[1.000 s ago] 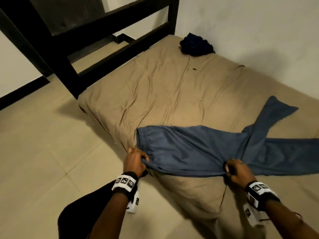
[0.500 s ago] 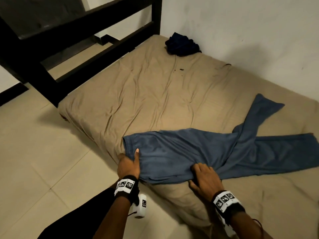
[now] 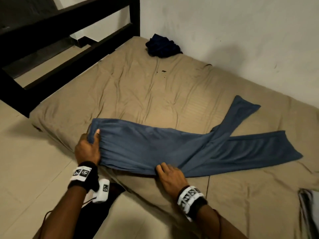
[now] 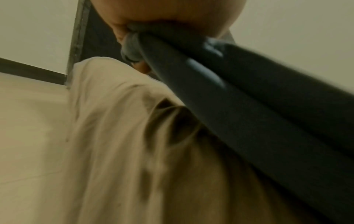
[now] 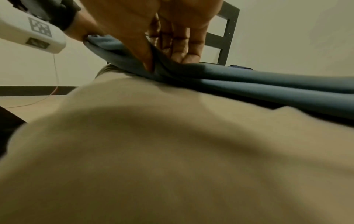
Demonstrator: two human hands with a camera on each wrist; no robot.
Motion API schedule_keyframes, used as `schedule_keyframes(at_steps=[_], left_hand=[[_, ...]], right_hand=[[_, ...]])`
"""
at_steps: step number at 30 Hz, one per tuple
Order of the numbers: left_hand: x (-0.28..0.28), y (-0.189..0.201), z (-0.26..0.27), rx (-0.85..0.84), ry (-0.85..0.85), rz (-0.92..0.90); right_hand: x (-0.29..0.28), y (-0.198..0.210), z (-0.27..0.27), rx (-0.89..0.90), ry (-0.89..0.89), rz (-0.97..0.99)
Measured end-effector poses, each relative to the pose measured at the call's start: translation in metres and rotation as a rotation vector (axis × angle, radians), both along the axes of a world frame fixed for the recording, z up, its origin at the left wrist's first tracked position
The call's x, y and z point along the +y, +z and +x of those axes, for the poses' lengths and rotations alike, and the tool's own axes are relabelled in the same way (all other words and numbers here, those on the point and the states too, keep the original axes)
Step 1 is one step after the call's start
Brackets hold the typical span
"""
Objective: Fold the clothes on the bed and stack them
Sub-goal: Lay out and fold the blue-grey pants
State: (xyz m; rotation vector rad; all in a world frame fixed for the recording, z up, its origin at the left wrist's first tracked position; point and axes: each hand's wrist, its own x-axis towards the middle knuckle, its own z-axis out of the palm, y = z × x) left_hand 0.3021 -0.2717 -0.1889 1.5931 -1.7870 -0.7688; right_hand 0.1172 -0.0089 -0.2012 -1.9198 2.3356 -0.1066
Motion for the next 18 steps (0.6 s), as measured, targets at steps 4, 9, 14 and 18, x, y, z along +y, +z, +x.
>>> schedule_keyframes(at_steps=[4,9,14,18], left_hand=[[-0.009,-0.024,0.007,-0.218,0.014,0.136],[0.040,-0.008,-0.018,-0.496,-0.006,-0.065],[0.180,0.011,-0.080,-0.223,-0.610,-0.053],[0.235,0.003,-0.156,-0.429,-1.015,-0.002]], right_hand=[[-0.024,-0.017,0.021,-0.036,-0.051,0.087],[-0.002,-0.005,0.009,-0.272,-0.172,0.056],[0.044,0.022,-0.044,-0.350,-0.263,-0.056],[0.062,0.021,-0.163,-0.235,-0.500,-0.079]])
